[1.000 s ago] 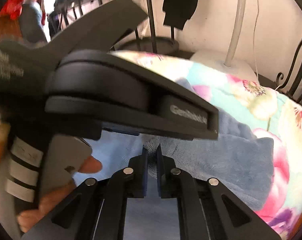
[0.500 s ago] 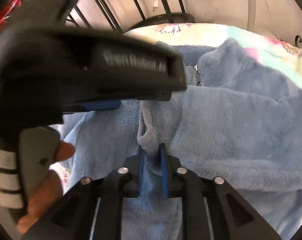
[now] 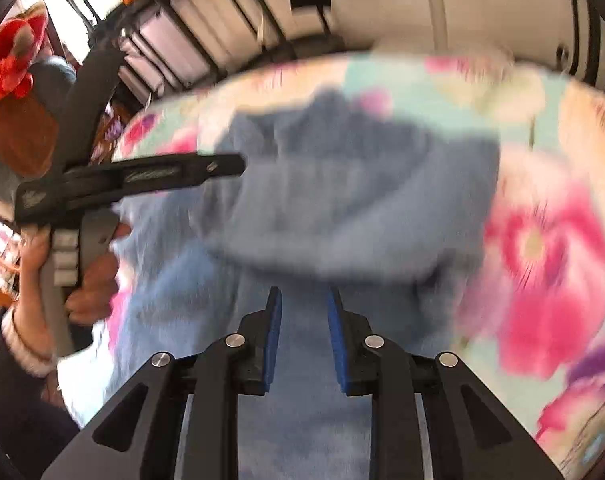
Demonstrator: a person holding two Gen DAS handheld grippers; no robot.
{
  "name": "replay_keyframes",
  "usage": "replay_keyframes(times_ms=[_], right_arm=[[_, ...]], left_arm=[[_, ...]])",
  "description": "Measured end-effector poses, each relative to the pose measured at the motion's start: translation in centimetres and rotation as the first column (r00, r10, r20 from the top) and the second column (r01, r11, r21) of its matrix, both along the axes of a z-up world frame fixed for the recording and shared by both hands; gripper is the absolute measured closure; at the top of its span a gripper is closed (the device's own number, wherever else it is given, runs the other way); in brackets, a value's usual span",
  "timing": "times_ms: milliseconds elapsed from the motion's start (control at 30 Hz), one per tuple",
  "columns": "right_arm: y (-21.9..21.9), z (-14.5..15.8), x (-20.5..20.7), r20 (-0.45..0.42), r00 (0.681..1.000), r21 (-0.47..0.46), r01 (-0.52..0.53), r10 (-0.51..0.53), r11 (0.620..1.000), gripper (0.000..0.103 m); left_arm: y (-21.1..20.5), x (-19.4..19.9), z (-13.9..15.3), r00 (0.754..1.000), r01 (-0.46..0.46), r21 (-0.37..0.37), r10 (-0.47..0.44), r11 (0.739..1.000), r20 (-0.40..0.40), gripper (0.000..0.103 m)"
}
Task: Fold small clothes
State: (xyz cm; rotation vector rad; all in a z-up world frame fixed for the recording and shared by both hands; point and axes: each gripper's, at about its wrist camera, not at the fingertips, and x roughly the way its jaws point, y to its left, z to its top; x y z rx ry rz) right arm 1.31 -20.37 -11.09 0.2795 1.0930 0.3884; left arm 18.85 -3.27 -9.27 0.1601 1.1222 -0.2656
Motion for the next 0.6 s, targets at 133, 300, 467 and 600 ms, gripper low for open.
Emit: replay_keyframes(times_ms=[133, 300, 467, 600], right_arm=[[2.9, -2.7, 0.8, -0.020, 1.000, -0.033, -0.020, 0.020, 0.999, 0.076], [-1.9, -2.7, 2.3, 0.127, 0.960, -0.185, 0.272, -0.251, 0.944, 0.055], [-8.6, -4.3, 0.6, 0.036, 0.900, -0.232, 0.431, -0.435, 0.872, 0.039], [-10.6, -4.5, -0.4, 0.031, 0.866, -0.202, 0.495, -0.500, 0.845, 0.042]], left_arm=[[0.8, 0.8, -3.9, 0.995, -0.071, 0.112, 0.077, 0.991, -0.059, 0.022], [0.5, 0.8, -4.1, 0.997, -0.072, 0.188, 0.068, 0.980, 0.025, 0.012], [-0.5, 0.7, -4.9, 0.996, -0.079, 0.255, 0.065, 0.964, 0.063, 0.005], [-0.6, 0.6, -4.4, 0.995, -0.089, 0.246, 0.074, 0.965, 0.069, 0.004]])
